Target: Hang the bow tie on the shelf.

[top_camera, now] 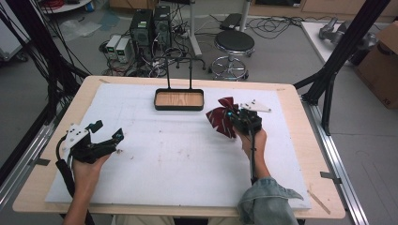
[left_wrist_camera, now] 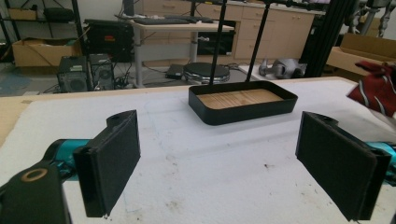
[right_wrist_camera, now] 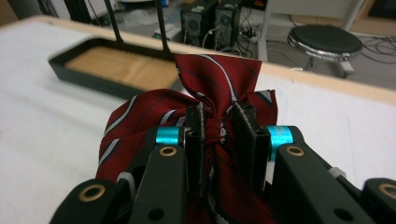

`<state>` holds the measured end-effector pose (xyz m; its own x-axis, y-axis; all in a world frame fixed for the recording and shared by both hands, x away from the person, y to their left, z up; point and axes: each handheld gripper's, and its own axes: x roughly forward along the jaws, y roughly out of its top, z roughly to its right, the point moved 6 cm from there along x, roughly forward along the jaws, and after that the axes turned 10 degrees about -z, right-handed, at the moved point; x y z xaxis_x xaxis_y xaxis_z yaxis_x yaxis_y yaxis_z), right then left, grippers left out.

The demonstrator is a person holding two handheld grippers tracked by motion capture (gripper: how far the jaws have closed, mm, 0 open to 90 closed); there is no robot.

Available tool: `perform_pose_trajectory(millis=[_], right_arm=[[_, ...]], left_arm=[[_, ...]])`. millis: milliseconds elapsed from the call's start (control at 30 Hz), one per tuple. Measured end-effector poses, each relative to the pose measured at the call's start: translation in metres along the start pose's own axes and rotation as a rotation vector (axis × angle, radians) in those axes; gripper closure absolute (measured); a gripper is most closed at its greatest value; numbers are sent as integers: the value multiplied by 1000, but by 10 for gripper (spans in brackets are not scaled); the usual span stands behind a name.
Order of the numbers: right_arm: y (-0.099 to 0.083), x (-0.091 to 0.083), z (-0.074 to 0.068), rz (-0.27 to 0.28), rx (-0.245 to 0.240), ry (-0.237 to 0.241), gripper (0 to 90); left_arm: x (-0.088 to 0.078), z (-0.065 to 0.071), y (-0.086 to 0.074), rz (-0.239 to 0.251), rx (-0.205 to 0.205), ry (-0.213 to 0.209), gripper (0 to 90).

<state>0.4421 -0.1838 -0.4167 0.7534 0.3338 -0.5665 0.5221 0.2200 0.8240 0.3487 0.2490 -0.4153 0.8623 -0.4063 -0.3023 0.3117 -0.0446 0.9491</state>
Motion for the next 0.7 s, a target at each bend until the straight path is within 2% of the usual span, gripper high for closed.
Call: perform_pose_trajectory(millis=[267, 400, 433, 467, 633, 700], right_arm=[[59, 17, -22, 103, -6, 21, 748], [83, 20, -33, 156, -27, 20, 748], [83, 20, -33, 156, -27, 20, 748], [95, 21, -36, 176, -24, 28, 748], [122, 19, -41, 230, -31, 37, 748], [133, 19, -41, 251, -20, 57, 748]], left_arm=[[0, 2, -2, -3, 3, -8, 142], [0, 2, -4, -6, 7, -9, 141], [0, 2, -4, -6, 7, -9, 141], [-1, 1, -4, -7, 5, -8, 141], [-1, 1, -5, -8, 5, -8, 141], [-2, 0, -5, -6, -2, -10, 141]])
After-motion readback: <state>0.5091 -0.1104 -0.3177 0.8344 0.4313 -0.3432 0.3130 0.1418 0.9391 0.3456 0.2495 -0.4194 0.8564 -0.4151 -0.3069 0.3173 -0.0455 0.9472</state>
